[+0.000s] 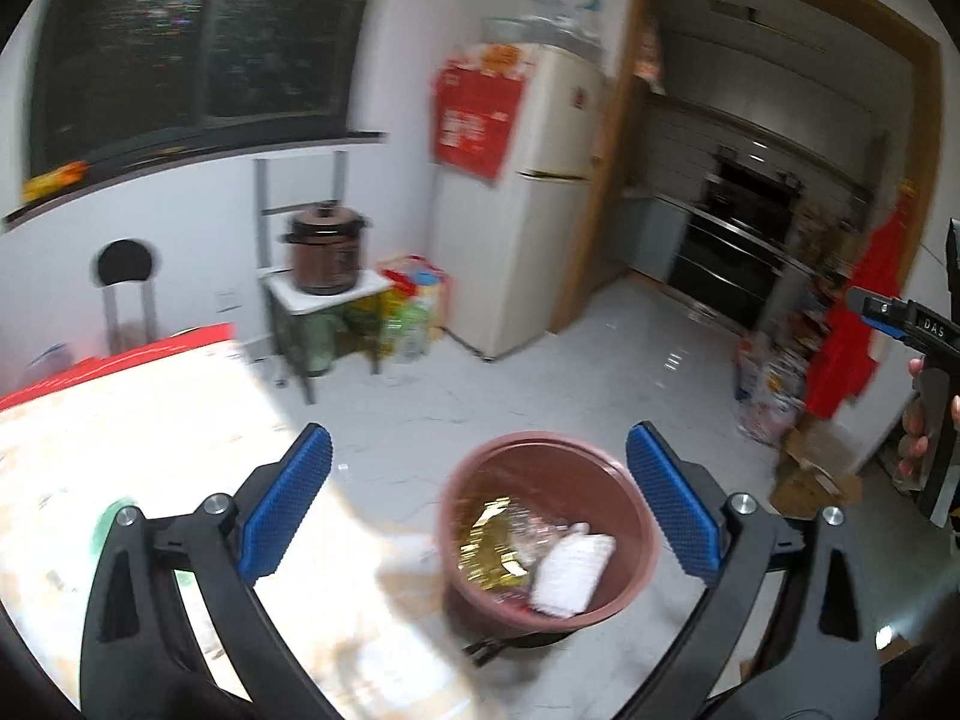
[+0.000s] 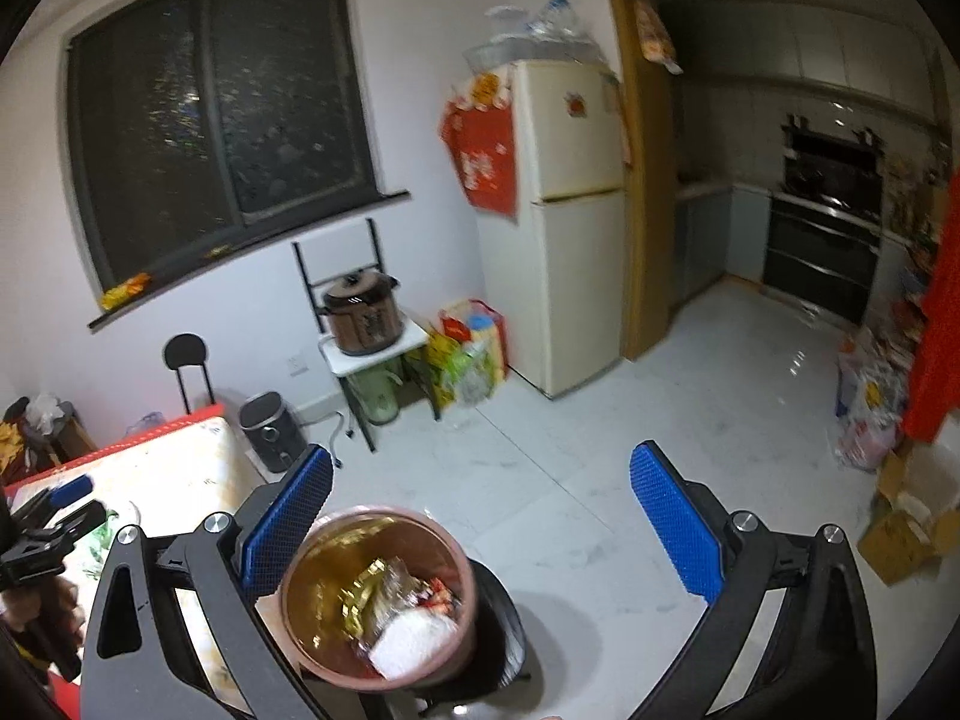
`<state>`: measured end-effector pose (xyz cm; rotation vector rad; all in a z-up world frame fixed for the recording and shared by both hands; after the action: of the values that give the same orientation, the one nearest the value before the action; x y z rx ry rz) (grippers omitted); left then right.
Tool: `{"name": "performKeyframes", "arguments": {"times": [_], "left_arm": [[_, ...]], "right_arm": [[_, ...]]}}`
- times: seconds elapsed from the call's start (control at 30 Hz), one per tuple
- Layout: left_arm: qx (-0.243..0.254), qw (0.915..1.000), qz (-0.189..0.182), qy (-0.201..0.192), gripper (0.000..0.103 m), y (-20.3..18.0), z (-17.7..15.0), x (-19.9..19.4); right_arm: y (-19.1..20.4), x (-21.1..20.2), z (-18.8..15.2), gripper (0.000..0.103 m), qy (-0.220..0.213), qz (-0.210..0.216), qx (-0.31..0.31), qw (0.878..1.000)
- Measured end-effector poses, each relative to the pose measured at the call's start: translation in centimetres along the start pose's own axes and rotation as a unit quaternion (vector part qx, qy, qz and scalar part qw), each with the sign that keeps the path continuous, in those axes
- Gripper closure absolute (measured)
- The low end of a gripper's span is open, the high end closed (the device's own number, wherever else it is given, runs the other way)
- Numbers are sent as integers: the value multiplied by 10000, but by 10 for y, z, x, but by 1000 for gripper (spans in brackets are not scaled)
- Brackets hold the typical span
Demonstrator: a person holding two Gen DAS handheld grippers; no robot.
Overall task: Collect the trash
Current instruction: 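Move both tools back over the table toward the remaining trash, then grasp the green-and-white plastic bag with the right tool and lift it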
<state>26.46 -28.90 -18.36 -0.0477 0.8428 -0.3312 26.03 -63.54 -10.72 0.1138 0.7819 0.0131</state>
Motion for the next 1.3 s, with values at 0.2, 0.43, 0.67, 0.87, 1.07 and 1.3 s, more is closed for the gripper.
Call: {"name": "performKeyframes", "arguments": {"times": [0.2,0.43,0.67,0.87,1.07,1.3], "left_arm": [[-712,9942,787,-201,6,65,-28,-60],[-1545,9751,1571,-256,6,130,-74,-128],[-2023,9546,2163,-317,6,184,-122,-192],[-2248,9480,2210,-429,6,237,-156,-221],[-2201,9556,1894,-495,6,295,-167,-228],[-1809,9721,1467,-290,6,362,-163,-212]], "right_arm": [[51,15,11,5,-134,649,-360,9972],[131,33,8,5,-1,1309,-863,9876],[224,44,-12,5,321,1775,-1339,9744],[306,37,-40,5,641,1955,-1675,9642],[379,27,-64,5,765,1811,-1803,9638],[446,29,-94,5,1061,1643,-1674,9663]]}}
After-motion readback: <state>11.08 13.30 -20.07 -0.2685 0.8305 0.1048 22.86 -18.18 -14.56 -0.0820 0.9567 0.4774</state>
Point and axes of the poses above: each gripper's, at about its wrist camera, not at the fingertips, and x roughly the way its jaws point, y to its left, z to its top, the point moved 8 cm from there along x, roughly the way its jaws point, and after that the axes turned 12 degrees about y, right-handed, at the moved point
